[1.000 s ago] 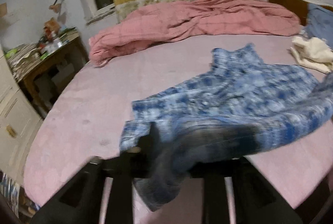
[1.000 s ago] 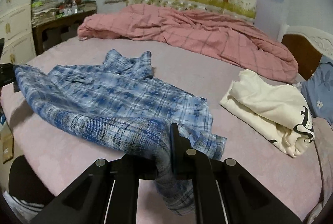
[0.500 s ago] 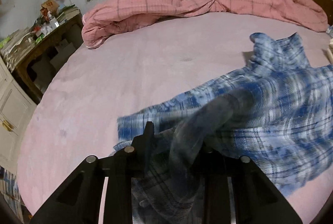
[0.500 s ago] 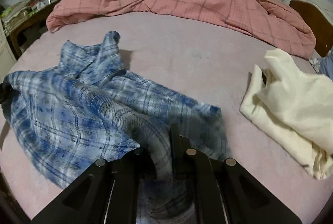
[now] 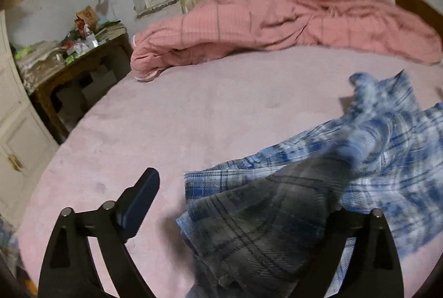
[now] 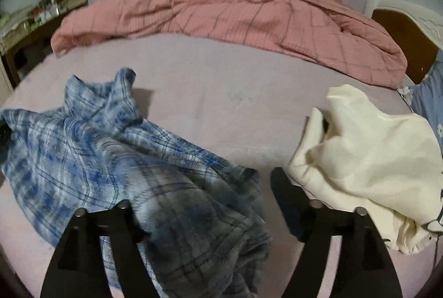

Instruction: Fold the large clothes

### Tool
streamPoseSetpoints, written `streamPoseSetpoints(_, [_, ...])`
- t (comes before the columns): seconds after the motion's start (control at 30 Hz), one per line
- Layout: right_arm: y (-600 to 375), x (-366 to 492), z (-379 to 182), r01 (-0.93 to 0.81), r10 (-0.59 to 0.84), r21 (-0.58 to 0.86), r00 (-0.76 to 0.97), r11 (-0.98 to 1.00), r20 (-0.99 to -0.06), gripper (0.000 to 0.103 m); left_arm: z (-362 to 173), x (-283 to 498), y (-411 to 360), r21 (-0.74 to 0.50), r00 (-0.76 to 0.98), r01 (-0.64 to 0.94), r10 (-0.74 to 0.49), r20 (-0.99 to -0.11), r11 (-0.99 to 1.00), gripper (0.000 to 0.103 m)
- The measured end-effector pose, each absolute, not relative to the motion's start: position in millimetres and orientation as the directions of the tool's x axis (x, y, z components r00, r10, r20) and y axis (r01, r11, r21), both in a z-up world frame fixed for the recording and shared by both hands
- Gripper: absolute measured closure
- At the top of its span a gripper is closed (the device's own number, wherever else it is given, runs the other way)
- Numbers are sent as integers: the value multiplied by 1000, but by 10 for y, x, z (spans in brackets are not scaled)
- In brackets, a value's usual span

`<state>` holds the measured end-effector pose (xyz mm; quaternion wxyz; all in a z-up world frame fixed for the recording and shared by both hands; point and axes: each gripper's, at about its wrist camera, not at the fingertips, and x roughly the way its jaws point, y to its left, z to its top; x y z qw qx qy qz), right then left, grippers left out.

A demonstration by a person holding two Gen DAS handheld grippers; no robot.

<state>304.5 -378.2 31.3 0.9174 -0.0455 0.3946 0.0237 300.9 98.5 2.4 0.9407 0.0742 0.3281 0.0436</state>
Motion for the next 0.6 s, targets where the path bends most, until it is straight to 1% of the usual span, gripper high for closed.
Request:
streamPoseSetpoints(0.03, [-3809,3007,350,-97,22,-63,693,993,-720,19,46,2988,1033,152,777,-28,117,-618,988,7])
streamPoseSetpoints(0.07, [-3819,3006,359,-110,32,-60,687,992,-726,19,63,2989,1068,143,768,-26,111,-630,989,7])
streamPoseSetpoints(0.13, [-3821,3066,341,-156,56,-52,617,986,-785,19,110,2981,1117,113,756,-16,86,-649,993,7])
streamPoseSetpoints(0.2, [-3838,3085,338,-174,70,-41,586,984,-807,19,160,2970,1125,104,752,-18,82,-654,994,6])
streamPoseSetpoints(0.27, [-3874,3022,368,-147,53,-44,598,988,-800,19,187,2976,1125,115,742,-38,105,-662,993,5])
streamPoseSetpoints(0.43, [-3837,2967,409,-206,69,-70,598,976,-798,19,80,3203,1151,120,672,-85,146,-726,989,5])
streamPoseSetpoints(0.6, [-3976,3053,341,-105,-21,-113,631,988,-776,19,-107,3400,1183,144,635,-111,181,-751,983,5])
